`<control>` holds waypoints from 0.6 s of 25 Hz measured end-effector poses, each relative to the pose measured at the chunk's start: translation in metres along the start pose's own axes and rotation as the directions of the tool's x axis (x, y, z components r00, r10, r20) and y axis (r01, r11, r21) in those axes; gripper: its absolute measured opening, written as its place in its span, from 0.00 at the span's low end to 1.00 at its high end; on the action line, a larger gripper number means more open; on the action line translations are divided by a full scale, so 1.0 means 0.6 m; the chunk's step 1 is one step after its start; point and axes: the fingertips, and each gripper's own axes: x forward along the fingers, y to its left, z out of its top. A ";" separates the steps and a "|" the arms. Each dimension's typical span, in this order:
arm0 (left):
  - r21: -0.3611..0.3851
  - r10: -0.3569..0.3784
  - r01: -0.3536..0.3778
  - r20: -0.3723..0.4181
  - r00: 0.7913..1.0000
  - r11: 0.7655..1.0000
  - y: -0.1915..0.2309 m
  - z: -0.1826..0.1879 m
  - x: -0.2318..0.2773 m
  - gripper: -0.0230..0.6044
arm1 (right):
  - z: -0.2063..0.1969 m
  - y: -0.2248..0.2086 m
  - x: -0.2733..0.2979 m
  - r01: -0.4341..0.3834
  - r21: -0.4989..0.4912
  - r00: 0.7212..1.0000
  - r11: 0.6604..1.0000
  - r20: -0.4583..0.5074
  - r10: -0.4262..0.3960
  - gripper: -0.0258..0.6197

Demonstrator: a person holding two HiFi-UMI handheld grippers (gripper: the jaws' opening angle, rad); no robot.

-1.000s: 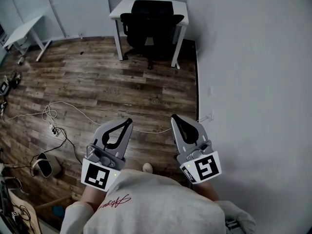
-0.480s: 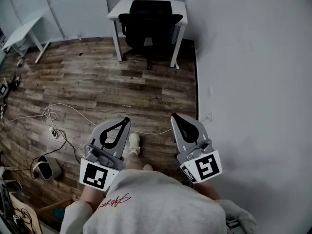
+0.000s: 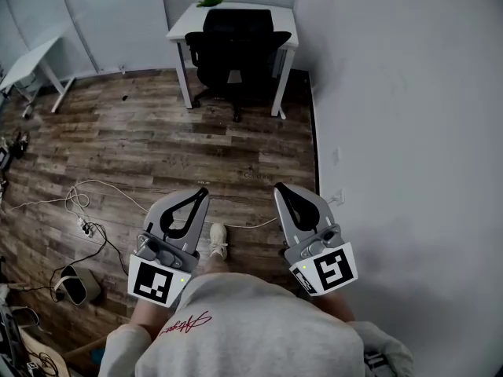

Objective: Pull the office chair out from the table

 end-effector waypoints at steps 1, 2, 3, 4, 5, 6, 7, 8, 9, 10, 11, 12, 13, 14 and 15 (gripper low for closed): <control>-0.001 -0.001 0.001 0.003 1.000 1.000 0.008 -0.002 0.005 0.03 | 0.001 -0.003 0.008 0.003 -0.002 1.000 1.000 0.002 -0.003 0.04; -0.002 -0.003 0.003 0.005 1.000 1.000 0.015 -0.005 0.011 0.03 | 0.002 -0.007 0.017 0.005 -0.005 1.000 1.000 0.004 -0.005 0.04; -0.003 -0.005 0.005 0.006 1.000 1.000 0.022 -0.009 0.019 0.03 | 0.000 -0.011 0.026 0.004 -0.008 1.000 1.000 0.002 -0.004 0.04; -0.006 -0.006 0.006 0.007 1.000 1.000 0.030 -0.012 0.026 0.03 | -0.001 -0.016 0.035 0.004 -0.010 1.000 1.000 0.000 -0.004 0.04; -0.009 -0.008 0.008 0.008 1.000 1.000 0.038 -0.016 0.034 0.03 | -0.001 -0.022 0.045 0.007 -0.011 1.000 1.000 -0.001 -0.007 0.04; -0.013 -0.010 0.010 0.009 1.000 1.000 0.046 -0.019 0.041 0.03 | -0.002 -0.027 0.054 0.011 -0.011 1.000 1.000 -0.003 -0.011 0.04; -0.017 -0.013 0.013 0.009 1.000 1.000 0.054 -0.023 0.047 0.03 | -0.004 -0.032 0.063 0.014 -0.010 1.000 1.000 -0.005 -0.014 0.04; -0.018 -0.016 0.016 0.008 1.000 1.000 0.060 -0.027 0.054 0.03 | -0.006 -0.037 0.071 0.017 -0.010 1.000 1.000 -0.007 -0.017 0.04; -0.017 -0.019 0.020 0.006 1.000 1.000 0.066 -0.031 0.060 0.03 | -0.008 -0.043 0.078 0.020 -0.010 1.000 1.000 -0.007 -0.021 0.04; -0.016 -0.023 0.023 0.004 1.000 1.000 0.072 -0.036 0.067 0.03 | -0.010 -0.048 0.086 0.024 -0.010 1.000 1.000 -0.007 -0.024 0.04; -0.014 -0.025 0.025 0.002 1.000 1.000 0.079 -0.041 0.073 0.03 | -0.014 -0.053 0.094 0.025 -0.009 1.000 1.000 -0.008 -0.025 0.04; -0.013 -0.027 0.027 0.000 1.000 1.000 0.086 -0.046 0.079 0.03 | -0.017 -0.057 0.102 0.026 -0.009 1.000 1.000 -0.011 -0.026 0.04; -0.016 -0.028 0.028 -0.001 1.000 0.999 0.094 -0.051 0.086 0.03 | -0.020 -0.062 0.111 0.029 -0.008 1.000 1.000 -0.013 -0.029 0.04; -0.020 -0.028 0.028 -0.002 1.000 0.999 0.101 -0.056 0.092 0.03 | -0.023 -0.068 0.119 0.031 -0.007 0.999 1.000 -0.014 -0.031 0.04; -0.025 -0.028 0.028 -0.003 1.000 0.999 0.108 -0.061 0.100 0.03 | -0.026 -0.073 0.127 0.032 -0.005 0.999 0.999 -0.016 -0.032 0.04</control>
